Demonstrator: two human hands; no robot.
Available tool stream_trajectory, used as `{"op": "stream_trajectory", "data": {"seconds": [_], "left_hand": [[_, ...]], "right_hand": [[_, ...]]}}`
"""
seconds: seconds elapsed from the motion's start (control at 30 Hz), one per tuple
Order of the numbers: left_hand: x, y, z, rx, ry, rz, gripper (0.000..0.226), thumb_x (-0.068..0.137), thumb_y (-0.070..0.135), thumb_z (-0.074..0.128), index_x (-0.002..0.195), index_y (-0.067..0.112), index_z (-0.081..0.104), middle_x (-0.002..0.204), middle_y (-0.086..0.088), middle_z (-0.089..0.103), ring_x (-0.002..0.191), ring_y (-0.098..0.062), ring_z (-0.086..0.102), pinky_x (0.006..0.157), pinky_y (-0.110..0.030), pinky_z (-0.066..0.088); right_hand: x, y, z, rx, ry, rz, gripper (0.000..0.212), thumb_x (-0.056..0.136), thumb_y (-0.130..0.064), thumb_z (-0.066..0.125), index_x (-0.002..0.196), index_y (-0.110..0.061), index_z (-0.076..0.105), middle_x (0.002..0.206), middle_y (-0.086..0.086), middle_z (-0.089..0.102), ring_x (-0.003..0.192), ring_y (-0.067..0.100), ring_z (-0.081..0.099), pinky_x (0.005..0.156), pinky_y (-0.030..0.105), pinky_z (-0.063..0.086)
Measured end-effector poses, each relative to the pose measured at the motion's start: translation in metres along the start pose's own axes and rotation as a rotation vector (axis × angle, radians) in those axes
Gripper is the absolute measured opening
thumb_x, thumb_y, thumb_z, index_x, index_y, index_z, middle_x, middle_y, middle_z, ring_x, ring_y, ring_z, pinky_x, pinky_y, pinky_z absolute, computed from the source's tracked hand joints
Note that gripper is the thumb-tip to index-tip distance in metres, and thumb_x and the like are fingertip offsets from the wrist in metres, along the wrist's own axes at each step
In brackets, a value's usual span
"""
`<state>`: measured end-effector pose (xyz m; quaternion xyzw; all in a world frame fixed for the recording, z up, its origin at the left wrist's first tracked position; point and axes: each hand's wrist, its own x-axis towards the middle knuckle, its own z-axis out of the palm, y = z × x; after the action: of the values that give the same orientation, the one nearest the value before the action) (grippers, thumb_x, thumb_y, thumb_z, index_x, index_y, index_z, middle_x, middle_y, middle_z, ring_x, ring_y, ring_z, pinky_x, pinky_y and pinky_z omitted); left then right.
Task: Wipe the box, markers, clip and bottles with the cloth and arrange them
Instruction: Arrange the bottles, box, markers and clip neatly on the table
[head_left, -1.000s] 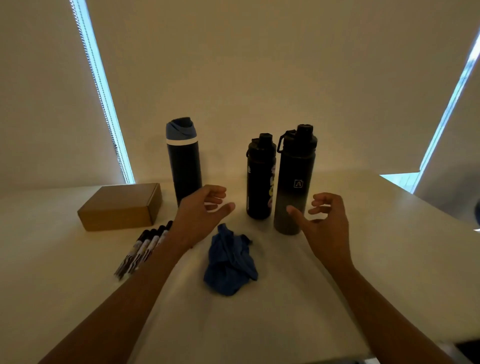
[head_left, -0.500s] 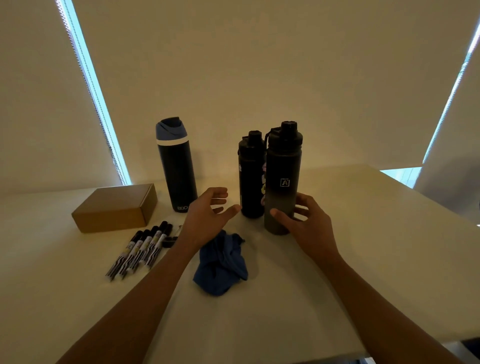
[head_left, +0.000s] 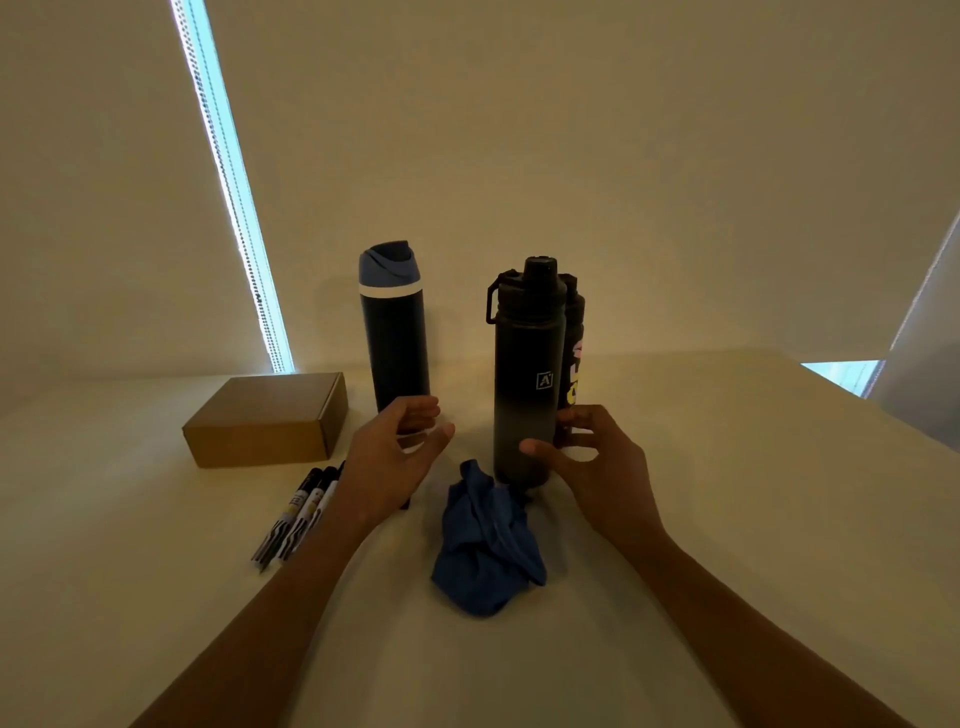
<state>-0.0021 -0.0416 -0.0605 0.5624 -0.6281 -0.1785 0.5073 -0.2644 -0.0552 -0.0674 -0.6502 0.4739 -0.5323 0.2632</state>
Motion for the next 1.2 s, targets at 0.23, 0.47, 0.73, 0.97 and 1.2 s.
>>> {"op": "stream_trajectory", "data": {"seconds": [0.23, 0.47, 0.73, 0.97, 1.2], "left_hand": [[-0.006, 0.001, 0.000, -0.031, -0.032, 0.039, 0.042, 0.095, 0.036, 0.075, 0.133, 0.027, 0.063, 0.124, 0.015, 0.069, 0.112, 0.007, 0.063, 0.088, -0.004, 0.049], [-0.009, 0.007, 0.019, -0.018, -0.102, -0.005, 0.059, 0.085, 0.053, 0.081, 0.137, 0.035, 0.058, 0.126, 0.022, 0.066, 0.114, 0.010, 0.061, 0.089, -0.007, 0.052], [0.005, 0.026, 0.048, -0.026, -0.131, -0.080, 0.086, 0.071, 0.059, 0.088, 0.143, 0.030, 0.050, 0.128, 0.019, 0.061, 0.112, 0.000, 0.063, 0.091, -0.015, 0.054], [0.016, 0.023, 0.051, -0.058, -0.113, -0.096, 0.094, 0.070, 0.054, 0.091, 0.145, 0.032, 0.040, 0.128, 0.016, 0.062, 0.113, 0.001, 0.063, 0.086, -0.009, 0.053], [0.031, 0.013, 0.057, -0.074, 0.005, -0.110, 0.078, 0.083, 0.030, 0.087, 0.147, 0.024, 0.042, 0.140, 0.010, 0.059, 0.127, -0.007, 0.056, 0.092, -0.010, 0.048]], "right_hand": [[0.010, 0.011, 0.002, -0.073, -0.071, -0.036, 0.036, 0.086, -0.040, 0.081, 0.120, -0.034, 0.071, 0.104, -0.017, 0.073, 0.097, -0.006, 0.069, 0.080, 0.007, 0.051], [0.028, 0.023, -0.023, -0.005, 0.017, 0.034, 0.038, 0.082, -0.041, 0.084, 0.115, -0.034, 0.067, 0.106, -0.018, 0.071, 0.095, -0.006, 0.069, 0.071, 0.009, 0.052], [0.061, 0.044, -0.017, 0.057, -0.245, 0.117, 0.079, 0.075, -0.043, 0.089, 0.143, -0.040, 0.050, 0.132, -0.023, 0.061, 0.122, 0.002, 0.059, 0.103, 0.028, 0.051], [0.077, 0.050, -0.010, 0.021, -0.211, 0.056, 0.068, 0.079, -0.030, 0.089, 0.137, -0.033, 0.054, 0.123, -0.021, 0.065, 0.110, -0.002, 0.064, 0.096, 0.026, 0.057], [0.086, 0.048, 0.006, 0.014, -0.053, 0.074, 0.075, 0.075, -0.032, 0.091, 0.138, -0.025, 0.050, 0.124, -0.015, 0.059, 0.107, 0.001, 0.063, 0.071, 0.008, 0.052]]}}
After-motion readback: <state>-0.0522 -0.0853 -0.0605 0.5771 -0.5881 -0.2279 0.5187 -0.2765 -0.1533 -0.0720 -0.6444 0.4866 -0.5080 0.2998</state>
